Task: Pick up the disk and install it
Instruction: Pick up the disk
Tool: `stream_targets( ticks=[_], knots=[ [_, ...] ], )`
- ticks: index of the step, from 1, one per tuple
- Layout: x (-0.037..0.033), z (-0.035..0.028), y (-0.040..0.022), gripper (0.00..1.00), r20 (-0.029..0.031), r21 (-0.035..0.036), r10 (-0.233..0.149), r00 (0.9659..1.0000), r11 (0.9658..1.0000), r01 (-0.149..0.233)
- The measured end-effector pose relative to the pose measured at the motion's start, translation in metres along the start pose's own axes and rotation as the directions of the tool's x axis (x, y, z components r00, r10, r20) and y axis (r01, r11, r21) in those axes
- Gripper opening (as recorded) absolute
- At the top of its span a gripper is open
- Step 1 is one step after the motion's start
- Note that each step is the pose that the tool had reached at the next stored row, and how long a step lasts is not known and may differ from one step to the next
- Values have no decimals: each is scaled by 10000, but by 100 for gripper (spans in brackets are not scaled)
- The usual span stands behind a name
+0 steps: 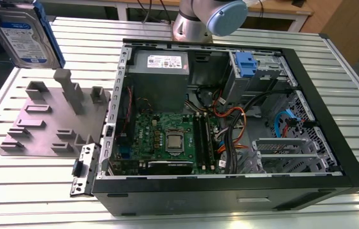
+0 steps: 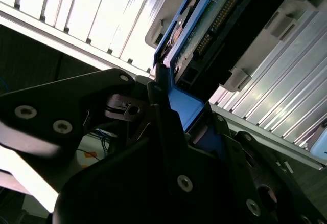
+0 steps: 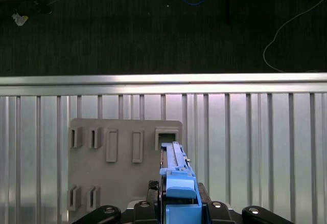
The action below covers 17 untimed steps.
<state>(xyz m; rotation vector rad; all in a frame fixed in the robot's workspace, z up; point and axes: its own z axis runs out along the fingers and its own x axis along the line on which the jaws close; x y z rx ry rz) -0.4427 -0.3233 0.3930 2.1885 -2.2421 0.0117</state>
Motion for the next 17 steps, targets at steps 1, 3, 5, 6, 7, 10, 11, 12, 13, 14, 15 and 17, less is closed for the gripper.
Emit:
stream_targets(
  ticks=[1,3,5,6,7,10,11,12,13,14,15,17],
  knots=[
    [0,-5,0,37,0,1,0,10000,10000,0],
    [0,-16,0,37,0,1,0,10000,10000,0],
    [0,-30,0,37,0,0,0,10000,10000,0],
    [0,-38,0,37,0,0,0,10000,10000,0],
    [0,-47,0,37,0,-1,0,10000,10000,0],
    [1,-70,0,37,0,1,0,10000,10000,0],
    [1,-78,0,37,0,1,0,10000,10000,0],
    [1,-87,0,37,0,1,0,10000,10000,0],
    [1,-96,0,37,0,1,0,10000,10000,0],
    [1,-104,0,37,0,1,0,10000,10000,0],
    [1,-111,0,37,0,1,0,10000,10000,0],
    [1,-127,0,37,0,0,0,10000,10000,0]
  ],
)
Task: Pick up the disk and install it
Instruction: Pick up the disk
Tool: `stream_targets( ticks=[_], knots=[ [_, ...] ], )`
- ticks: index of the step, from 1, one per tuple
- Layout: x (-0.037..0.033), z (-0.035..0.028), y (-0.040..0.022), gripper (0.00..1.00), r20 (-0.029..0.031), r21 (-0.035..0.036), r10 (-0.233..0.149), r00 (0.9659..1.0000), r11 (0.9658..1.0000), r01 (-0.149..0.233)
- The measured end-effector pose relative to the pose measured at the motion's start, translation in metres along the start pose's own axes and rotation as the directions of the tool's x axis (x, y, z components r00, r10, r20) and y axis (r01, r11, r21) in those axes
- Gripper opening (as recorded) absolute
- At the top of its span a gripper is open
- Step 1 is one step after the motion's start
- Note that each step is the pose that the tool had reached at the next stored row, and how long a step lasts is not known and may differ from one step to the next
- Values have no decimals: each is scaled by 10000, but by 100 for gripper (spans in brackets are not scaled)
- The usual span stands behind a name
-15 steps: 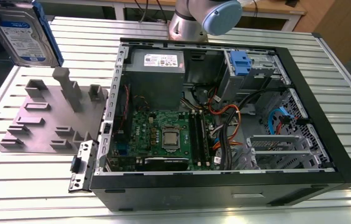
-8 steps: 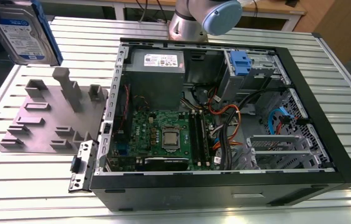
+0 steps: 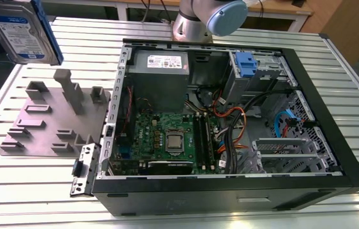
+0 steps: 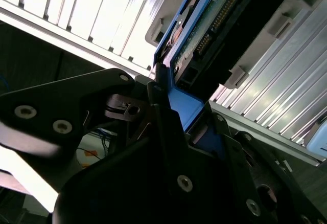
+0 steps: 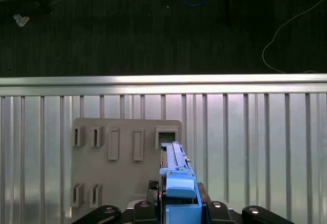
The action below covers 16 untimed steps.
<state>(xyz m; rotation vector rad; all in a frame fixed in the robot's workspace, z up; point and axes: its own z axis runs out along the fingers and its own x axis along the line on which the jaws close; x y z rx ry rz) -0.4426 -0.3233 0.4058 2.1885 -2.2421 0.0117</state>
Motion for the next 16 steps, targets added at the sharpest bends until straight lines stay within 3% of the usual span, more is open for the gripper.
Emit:
stream_targets(
  ticks=[16],
  knots=[
    [1,-114,0,37,0,0,0,10000,10000,0]
  ],
)
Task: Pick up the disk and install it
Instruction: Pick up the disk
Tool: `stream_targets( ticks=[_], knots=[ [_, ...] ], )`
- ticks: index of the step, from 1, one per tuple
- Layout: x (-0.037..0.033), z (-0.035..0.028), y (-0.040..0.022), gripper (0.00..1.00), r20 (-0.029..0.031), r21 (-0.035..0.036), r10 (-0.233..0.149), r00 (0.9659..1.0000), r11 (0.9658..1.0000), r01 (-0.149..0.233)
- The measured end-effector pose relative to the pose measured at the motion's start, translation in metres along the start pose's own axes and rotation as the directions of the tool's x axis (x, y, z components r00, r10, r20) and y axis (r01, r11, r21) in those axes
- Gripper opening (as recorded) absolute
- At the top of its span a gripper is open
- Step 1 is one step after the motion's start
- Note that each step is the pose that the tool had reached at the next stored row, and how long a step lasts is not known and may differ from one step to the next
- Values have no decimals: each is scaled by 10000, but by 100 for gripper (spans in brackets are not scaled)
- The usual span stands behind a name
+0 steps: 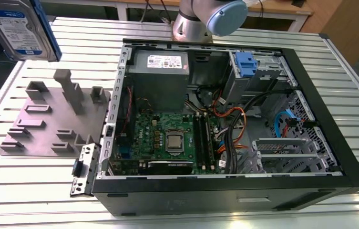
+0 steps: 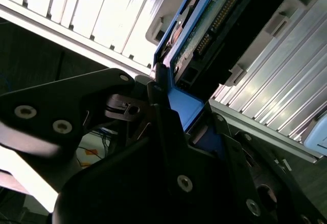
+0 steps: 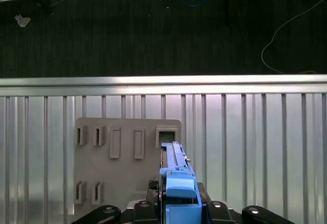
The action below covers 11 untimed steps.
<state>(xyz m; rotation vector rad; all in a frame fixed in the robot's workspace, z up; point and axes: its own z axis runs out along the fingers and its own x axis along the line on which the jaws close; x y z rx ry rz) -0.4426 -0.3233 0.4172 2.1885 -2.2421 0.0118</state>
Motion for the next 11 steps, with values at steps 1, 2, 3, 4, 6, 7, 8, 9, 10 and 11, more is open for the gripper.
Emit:
stream_targets(
  ticks=[1,2,3,4,6,7,8,9,10,11],
  knots=[
    [0,-11,0,37,0,-1,0,10000,10000,0],
    [0,-22,0,37,0,1,0,10000,10000,0],
    [0,-34,0,37,0,1,0,10000,10000,0],
    [0,-48,0,37,0,0,0,10000,10000,0],
    [1,-77,0,37,0,0,0,10000,10000,0],
    [1,-92,0,37,0,1,0,10000,10000,0],
    [1,-108,0,37,1,1,0,10000,10000,0],
    [1,-125,0,37,0,0,0,10000,10000,0],
    [2,-138,0,37,1,2,0,10000,10000,0],
    [2,-153,0,37,1,2,0,10000,10000,0]
  ],
)
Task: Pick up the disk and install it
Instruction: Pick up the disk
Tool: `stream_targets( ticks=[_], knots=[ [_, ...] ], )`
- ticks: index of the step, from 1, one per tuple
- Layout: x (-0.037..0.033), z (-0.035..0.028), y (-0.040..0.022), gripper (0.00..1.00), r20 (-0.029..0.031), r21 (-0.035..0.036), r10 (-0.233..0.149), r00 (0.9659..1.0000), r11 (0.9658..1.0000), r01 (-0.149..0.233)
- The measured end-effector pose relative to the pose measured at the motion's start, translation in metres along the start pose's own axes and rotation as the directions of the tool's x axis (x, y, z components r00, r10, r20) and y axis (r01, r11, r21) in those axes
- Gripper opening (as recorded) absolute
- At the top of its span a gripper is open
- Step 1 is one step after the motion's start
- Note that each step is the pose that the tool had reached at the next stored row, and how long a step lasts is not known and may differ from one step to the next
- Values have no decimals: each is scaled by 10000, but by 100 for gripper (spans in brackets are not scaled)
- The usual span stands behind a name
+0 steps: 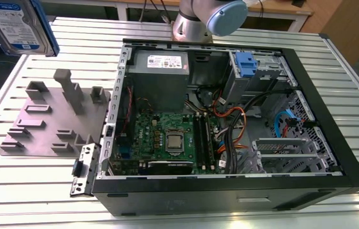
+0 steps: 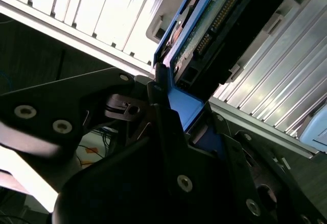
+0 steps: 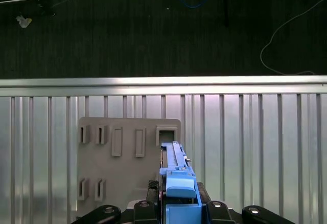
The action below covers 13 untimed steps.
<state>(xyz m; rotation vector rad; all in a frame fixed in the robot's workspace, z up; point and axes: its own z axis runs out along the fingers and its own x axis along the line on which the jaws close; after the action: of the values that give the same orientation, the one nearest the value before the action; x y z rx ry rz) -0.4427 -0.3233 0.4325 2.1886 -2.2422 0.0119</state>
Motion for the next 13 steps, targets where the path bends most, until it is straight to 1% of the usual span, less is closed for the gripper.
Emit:
stream_targets(
  ticks=[5,13],
  knots=[
    [1,-70,0,37,0,-1,0,10000,10000,0],
    [1,-81,0,37,-1,-1,-1,10000,10000,1]
  ],
)
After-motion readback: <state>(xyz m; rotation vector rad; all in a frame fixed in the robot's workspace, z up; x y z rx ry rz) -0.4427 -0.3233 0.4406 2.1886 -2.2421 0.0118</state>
